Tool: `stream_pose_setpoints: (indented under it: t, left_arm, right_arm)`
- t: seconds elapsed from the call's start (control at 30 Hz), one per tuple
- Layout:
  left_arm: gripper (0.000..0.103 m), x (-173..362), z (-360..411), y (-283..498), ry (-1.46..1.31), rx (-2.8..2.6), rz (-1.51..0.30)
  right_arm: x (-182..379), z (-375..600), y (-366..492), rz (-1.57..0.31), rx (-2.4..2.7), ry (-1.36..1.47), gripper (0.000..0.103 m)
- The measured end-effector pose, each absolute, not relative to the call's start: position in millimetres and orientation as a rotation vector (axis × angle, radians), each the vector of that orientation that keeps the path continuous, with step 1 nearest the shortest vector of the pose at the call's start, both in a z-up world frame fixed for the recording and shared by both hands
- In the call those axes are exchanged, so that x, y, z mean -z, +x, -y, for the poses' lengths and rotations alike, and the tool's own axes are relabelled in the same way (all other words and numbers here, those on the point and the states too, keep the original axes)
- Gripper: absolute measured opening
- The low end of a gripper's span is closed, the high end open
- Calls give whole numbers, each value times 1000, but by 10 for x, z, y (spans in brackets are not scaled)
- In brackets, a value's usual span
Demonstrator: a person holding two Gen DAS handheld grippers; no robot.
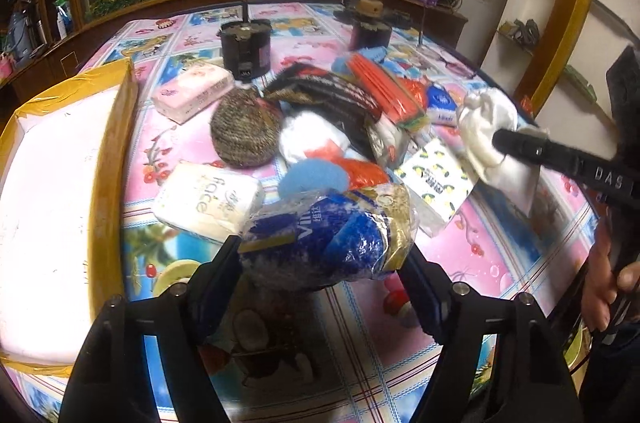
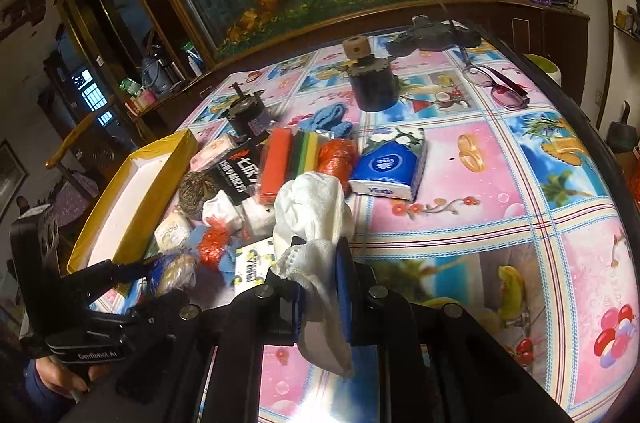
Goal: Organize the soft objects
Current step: 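Carry the white cloth with the right tool while the left tool carries the blue package into the yellow-rimmed box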
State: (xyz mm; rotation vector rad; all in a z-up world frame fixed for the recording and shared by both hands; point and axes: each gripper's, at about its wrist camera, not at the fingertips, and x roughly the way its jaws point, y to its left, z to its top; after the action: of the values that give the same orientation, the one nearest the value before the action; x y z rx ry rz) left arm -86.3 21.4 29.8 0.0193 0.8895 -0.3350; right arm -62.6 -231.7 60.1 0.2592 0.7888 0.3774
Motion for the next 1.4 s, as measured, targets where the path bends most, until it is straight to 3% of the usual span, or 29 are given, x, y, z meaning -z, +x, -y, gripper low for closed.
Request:
stream_pose_setpoints:
  t: [0.5, 0.97, 1.4]
  left_arm:
    - [76, -757, -1226, -863, -106, 165, -774]
    - [76, -1069, -2372, -623, -110, -42, -766]
    - [76, -688, -2671, 266, -182, -91, -884]
  right_arm:
    - [-788, 1585, -556, -828, -550, 215, 15]
    - [-1251, 214, -178, -853, -742, 104, 15]
    - [-1067, -813, 955, -930, -690, 154, 16]
